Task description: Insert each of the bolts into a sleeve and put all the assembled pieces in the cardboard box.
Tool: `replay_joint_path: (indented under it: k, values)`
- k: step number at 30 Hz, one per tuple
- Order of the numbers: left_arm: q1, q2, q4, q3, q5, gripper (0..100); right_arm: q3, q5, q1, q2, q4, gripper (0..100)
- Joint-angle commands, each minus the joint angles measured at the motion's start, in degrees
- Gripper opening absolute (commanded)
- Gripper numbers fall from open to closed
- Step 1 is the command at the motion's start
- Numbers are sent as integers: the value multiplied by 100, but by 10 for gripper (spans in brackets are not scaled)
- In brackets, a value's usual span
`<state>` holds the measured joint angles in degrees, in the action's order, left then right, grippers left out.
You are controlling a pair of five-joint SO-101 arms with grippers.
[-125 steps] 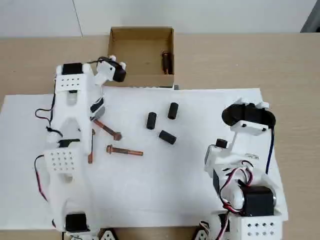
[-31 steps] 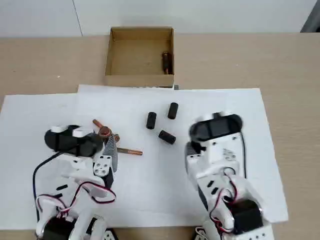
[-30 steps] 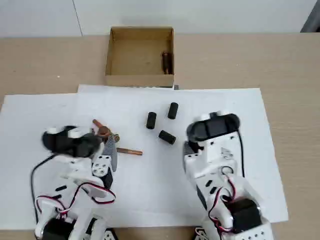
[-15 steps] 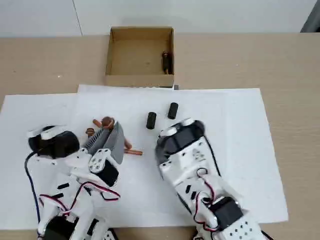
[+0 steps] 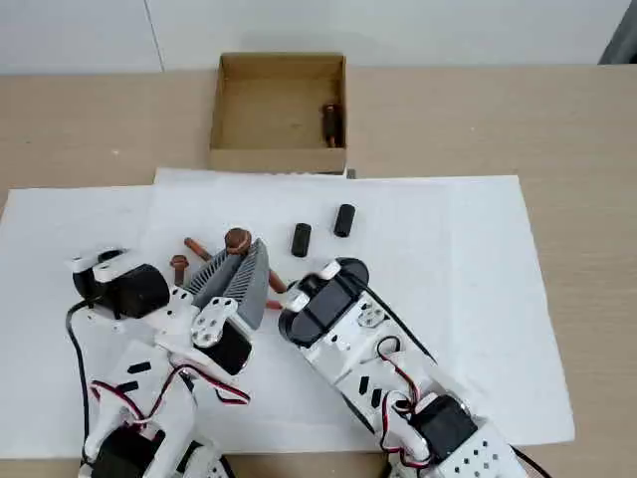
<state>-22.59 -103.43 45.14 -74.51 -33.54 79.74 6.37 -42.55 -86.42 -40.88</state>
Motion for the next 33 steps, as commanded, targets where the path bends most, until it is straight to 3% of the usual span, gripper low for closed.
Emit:
replay_joint_path:
  k: [1,21,33]
  values:
    - [-18,-35,-176,31,0,6,-88,185,-57,-40,180,2]
    - [9,-53,-554,-409,18,6,-97,510,-374,-48,769,2]
    - [-44,-53,571,-409,18,6,-404,501,-365,-48,769,2]
